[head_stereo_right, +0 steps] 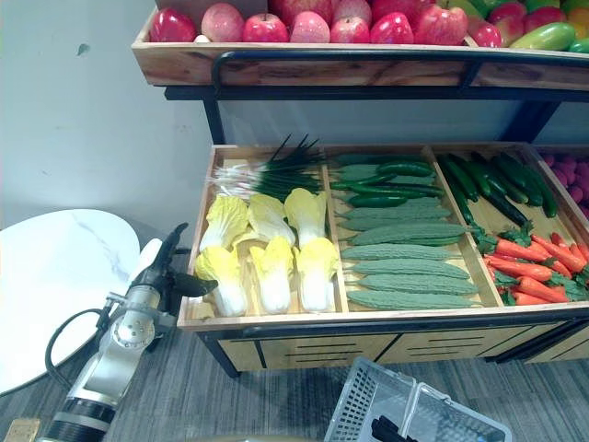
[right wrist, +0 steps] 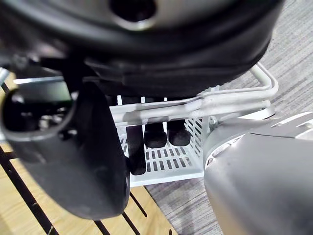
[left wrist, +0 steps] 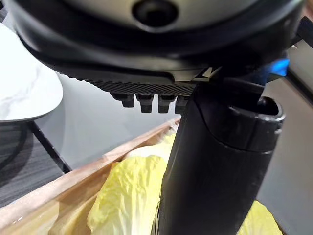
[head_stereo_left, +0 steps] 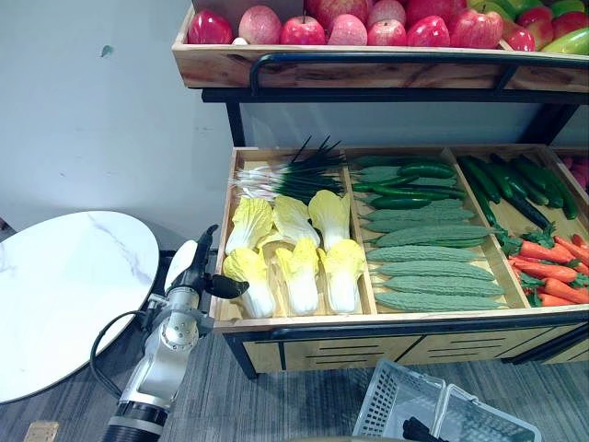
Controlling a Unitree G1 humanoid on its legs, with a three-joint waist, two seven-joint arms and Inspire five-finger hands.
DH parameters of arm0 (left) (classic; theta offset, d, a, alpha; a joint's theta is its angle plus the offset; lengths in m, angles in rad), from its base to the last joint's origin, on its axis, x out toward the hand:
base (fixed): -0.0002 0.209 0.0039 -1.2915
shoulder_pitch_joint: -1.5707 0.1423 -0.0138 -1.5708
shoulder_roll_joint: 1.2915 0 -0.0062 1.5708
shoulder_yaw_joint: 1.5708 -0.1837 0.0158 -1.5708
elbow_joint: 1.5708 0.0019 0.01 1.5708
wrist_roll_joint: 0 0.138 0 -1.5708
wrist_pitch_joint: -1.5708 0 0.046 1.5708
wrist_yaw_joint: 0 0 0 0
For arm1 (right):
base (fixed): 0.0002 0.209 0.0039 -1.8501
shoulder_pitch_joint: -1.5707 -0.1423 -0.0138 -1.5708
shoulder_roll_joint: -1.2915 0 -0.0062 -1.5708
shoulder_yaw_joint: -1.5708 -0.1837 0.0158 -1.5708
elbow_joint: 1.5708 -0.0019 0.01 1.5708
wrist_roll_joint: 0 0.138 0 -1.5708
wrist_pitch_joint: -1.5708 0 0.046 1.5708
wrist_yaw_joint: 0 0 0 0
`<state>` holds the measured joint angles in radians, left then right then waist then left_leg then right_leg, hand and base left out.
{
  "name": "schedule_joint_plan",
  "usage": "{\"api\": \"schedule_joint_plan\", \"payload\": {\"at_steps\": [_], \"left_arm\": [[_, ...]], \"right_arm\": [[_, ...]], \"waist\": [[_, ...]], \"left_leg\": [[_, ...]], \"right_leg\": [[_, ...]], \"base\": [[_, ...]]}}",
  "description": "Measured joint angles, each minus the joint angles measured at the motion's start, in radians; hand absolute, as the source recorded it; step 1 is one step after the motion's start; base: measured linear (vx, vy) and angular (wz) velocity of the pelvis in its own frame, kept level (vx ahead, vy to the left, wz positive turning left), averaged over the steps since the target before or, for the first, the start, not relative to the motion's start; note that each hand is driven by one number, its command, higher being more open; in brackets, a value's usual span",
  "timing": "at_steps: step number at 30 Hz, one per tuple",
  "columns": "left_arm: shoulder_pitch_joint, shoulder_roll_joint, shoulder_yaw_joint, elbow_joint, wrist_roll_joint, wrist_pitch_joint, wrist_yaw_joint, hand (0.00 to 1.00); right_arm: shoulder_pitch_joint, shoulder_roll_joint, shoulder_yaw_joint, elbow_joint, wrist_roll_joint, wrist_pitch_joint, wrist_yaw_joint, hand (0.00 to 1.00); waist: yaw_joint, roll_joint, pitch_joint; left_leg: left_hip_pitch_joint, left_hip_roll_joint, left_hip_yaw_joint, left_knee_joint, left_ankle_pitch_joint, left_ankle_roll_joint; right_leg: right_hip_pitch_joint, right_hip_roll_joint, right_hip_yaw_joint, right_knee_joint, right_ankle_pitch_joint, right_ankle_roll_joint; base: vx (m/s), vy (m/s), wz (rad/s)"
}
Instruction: Pick vegetable in the basket
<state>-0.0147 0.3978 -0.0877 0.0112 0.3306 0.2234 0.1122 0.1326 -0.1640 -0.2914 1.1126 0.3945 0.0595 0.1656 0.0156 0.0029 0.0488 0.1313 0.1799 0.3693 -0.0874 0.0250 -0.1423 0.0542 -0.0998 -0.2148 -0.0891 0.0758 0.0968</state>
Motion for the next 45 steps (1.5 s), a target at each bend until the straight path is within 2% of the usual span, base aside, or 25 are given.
{"api": "schedule_joint_plan", "payload": {"at_steps": [2,15,21,27,29,30,32,35,38,41,45], "left_arm": [[0.000,-0.009,-0.031,0.025,0.025,-0.025,0.002,1.00],[0.001,-0.018,-0.102,0.091,0.033,-0.040,0.019,1.00],[-0.001,-0.028,-0.101,0.114,0.034,0.022,0.099,1.00],[-0.039,-0.066,-0.101,0.151,0.036,0.026,0.131,1.00],[-0.094,-0.079,-0.099,0.189,0.033,0.026,0.149,1.00],[-0.131,-0.097,-0.096,0.219,0.028,0.023,0.158,0.00],[-0.166,-0.120,-0.096,0.244,0.027,0.016,0.177,0.00],[-0.198,-0.158,-0.096,0.316,0.028,-0.032,0.205,0.00],[-0.232,-0.162,-0.082,0.367,0.038,-0.068,0.213,0.00],[-0.281,-0.171,-0.044,0.447,0.036,-0.080,0.235,0.00],[-0.294,-0.175,-0.019,0.489,0.032,-0.093,0.289,0.00]], "right_arm": [[-0.002,0.001,0.001,-0.003,0.000,0.000,0.004,0.00],[-0.026,-0.001,0.009,-0.012,0.000,0.000,0.023,0.00],[-0.031,-0.008,0.039,-0.032,0.002,0.002,0.024,0.00],[-0.044,-0.007,0.051,-0.060,0.006,-0.002,0.030,0.00],[-0.065,-0.009,0.069,-0.064,0.010,-0.007,0.030,0.00],[-0.072,-0.009,0.077,-0.078,0.030,-0.008,0.031,0.00],[-0.082,-0.009,0.077,-0.081,0.040,-0.010,0.032,0.00],[-0.083,-0.014,0.077,-0.086,0.050,-0.026,0.032,0.00],[-0.094,-0.031,0.077,-0.089,0.055,-0.030,0.032,0.00],[-0.106,-0.043,0.078,-0.089,0.060,-0.029,0.032,0.00],[-0.108,-0.041,0.077,-0.090,0.060,-0.026,0.032,0.00]], "waist": [[-0.001,-0.001,0.002],[-0.023,0.006,0.033],[-0.023,0.006,0.047],[-0.020,0.009,0.073],[-0.018,0.012,0.095],[-0.018,0.009,0.112],[-0.019,0.007,0.132],[-0.021,0.007,0.156],[-0.018,0.022,0.163],[-0.024,0.032,0.170],[-0.040,0.026,0.178]], "left_leg": [[0.000,0.000,0.002,0.000,0.000,0.000],[-0.002,0.006,0.032,0.000,0.000,-0.001],[-0.015,0.006,0.035,0.000,0.001,-0.002],[-0.046,0.004,0.034,0.000,0.006,-0.002],[-0.071,0.004,0.033,0.000,0.014,-0.001],[-0.082,0.004,0.034,0.000,0.019,0.001],[-0.084,0.005,0.035,0.001,0.020,0.001],[-0.098,0.006,0.036,0.011,0.019,0.001],[-0.114,0.008,0.047,0.020,0.019,0.001],[-0.109,0.008,0.061,0.022,0.019,0.001],[-0.100,0.009,0.074,0.022,0.018,0.000]], "right_leg": [[-0.001,0.000,0.002,0.000,0.000,0.000],[-0.021,0.006,0.030,0.000,0.009,-0.002],[-0.036,0.006,0.033,0.000,0.013,-0.001],[-0.068,0.002,0.032,0.000,0.020,0.000],[-0.091,0.001,0.033,0.000,0.029,-0.003],[-0.103,0.002,0.034,0.000,0.033,-0.005],[-0.106,0.004,0.035,0.000,0.034,-0.005],[-0.118,0.006,0.039,0.003,0.035,-0.006],[-0.138,0.008,0.052,0.003,0.044,-0.007],[-0.140,0.010,0.066,0.001,0.049,-0.005],[-0.139,0.012,0.078,0.000,0.051,-0.004]], "base": [[0.00,0.000,0.00],[-0.02,-0.004,-0.06],[-0.02,-0.007,-0.01],[-0.04,-0.007,0.01],[-0.08,-0.015,0.01],[-0.09,-0.018,-0.02],[-0.06,-0.013,-0.02],[-0.05,-0.010,-0.03],[-0.06,-0.012,-0.11],[-0.06,-0.005,-0.14],[-0.05,-0.001,-0.11]]}}
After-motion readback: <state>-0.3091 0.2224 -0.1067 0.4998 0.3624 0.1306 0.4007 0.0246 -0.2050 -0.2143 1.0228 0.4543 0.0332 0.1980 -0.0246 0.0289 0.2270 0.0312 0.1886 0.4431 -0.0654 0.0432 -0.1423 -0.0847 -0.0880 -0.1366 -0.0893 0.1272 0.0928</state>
